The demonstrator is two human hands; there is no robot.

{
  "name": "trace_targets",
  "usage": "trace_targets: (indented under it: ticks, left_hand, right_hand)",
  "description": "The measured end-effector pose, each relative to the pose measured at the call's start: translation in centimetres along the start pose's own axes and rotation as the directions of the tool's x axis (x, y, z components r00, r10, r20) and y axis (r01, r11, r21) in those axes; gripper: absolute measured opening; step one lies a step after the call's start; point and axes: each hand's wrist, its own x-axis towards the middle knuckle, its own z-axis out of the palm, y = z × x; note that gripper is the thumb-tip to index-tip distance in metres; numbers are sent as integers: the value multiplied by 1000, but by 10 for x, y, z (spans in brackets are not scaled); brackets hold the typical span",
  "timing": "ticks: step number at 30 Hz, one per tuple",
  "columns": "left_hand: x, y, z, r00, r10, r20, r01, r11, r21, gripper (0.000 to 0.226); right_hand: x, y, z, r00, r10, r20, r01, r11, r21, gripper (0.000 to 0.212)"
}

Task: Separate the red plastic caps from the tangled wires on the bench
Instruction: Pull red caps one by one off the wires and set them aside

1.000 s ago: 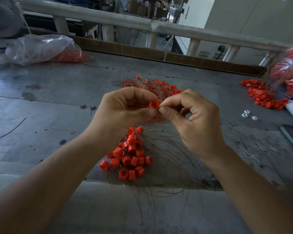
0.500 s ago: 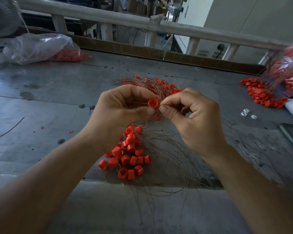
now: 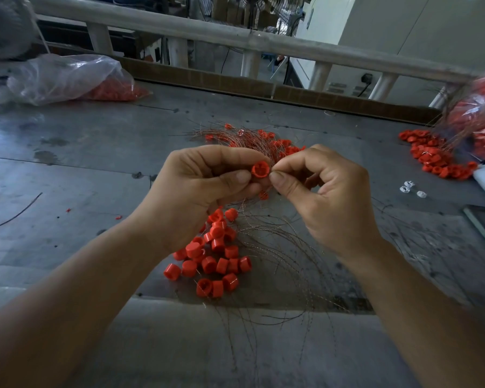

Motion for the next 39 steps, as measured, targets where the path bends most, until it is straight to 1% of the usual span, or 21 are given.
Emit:
trace_targets:
  ticks: [16, 19, 25, 28, 31, 35, 39]
  left_hand:
    - [0, 2, 0, 1000, 13, -3, -13, 1000, 19, 22]
    - [0, 2, 0, 1000, 4, -15, -4, 1000, -1, 22]
    - [2, 2, -1, 999, -42, -12, 41, 996, -76, 25]
    - [2, 2, -2, 999, -43, 4, 44, 993, -108, 23]
    - [2, 2, -3, 998, -46, 51, 53, 986, -161, 20]
    - [2, 2, -2, 995, -64, 76, 77, 980, -184, 20]
    - [1, 2, -1, 987, -89, 130, 115, 972, -205, 20]
  right_hand:
    - [1, -3, -2, 999, 37, 34, -38, 999, 36, 8]
    - [1, -3, -2, 997, 49, 56, -52, 998, 47, 8]
    - [2, -4, -4, 979, 132, 153, -161, 967, 197, 21]
    - [2, -4, -5, 972, 165, 166, -208, 935, 288, 21]
    - [3, -3, -6, 961, 220, 170, -269, 893, 361, 27]
    - [3, -4, -4, 941, 259, 220, -328, 858, 395, 28]
    - [2, -4, -2, 948, 230, 219, -299, 879, 371, 30]
